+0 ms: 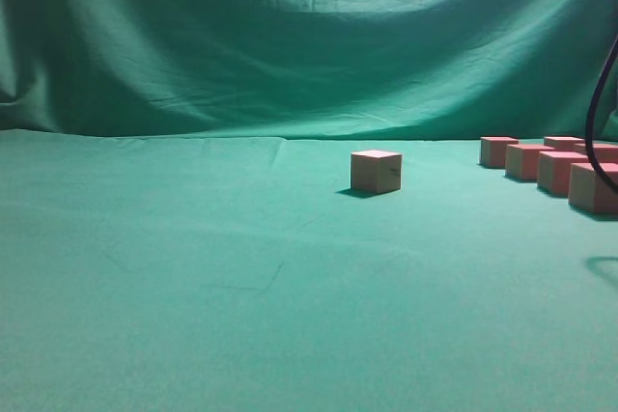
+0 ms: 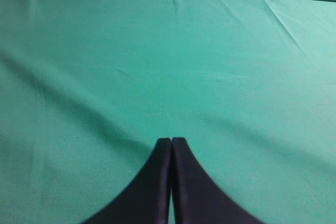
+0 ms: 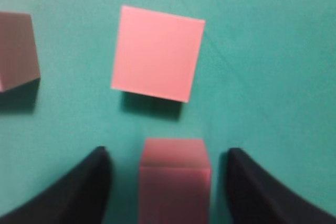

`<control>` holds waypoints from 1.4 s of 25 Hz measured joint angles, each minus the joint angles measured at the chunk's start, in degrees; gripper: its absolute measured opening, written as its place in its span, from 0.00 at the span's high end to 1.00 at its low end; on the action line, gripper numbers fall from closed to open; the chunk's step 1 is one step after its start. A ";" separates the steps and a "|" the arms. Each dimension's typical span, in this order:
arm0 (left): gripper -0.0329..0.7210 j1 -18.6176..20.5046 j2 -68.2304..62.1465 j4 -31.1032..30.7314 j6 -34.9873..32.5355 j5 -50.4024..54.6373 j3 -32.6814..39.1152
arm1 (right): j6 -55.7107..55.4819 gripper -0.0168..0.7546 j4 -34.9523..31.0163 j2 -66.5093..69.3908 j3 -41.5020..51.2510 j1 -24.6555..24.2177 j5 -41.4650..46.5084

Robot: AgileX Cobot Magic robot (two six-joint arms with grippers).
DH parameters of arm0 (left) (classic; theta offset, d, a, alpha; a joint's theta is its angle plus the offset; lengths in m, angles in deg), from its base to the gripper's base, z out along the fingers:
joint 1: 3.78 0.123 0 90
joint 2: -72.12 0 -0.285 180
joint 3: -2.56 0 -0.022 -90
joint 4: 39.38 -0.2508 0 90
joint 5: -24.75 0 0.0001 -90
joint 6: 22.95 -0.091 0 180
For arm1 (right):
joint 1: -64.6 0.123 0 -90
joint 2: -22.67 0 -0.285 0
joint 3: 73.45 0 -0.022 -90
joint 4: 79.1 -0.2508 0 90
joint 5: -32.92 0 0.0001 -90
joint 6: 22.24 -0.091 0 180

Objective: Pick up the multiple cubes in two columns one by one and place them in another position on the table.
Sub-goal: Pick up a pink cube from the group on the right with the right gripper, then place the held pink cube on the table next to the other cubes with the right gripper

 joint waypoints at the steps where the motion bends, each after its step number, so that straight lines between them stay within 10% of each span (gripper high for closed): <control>1: 0.96 0.00 0.00 0.00 0.00 0.00 0.00 | 0.00 0.59 0.00 0.11 0.00 0.00 0.05; 10: 0.96 0.00 0.00 0.00 0.00 0.00 0.00 | 1.51 0.65 0.00 -0.55 -5.76 1.74 9.91; 35: 0.96 0.00 0.00 0.00 0.00 0.00 0.00 | 11.94 0.65 -0.47 -0.52 -29.98 32.65 10.27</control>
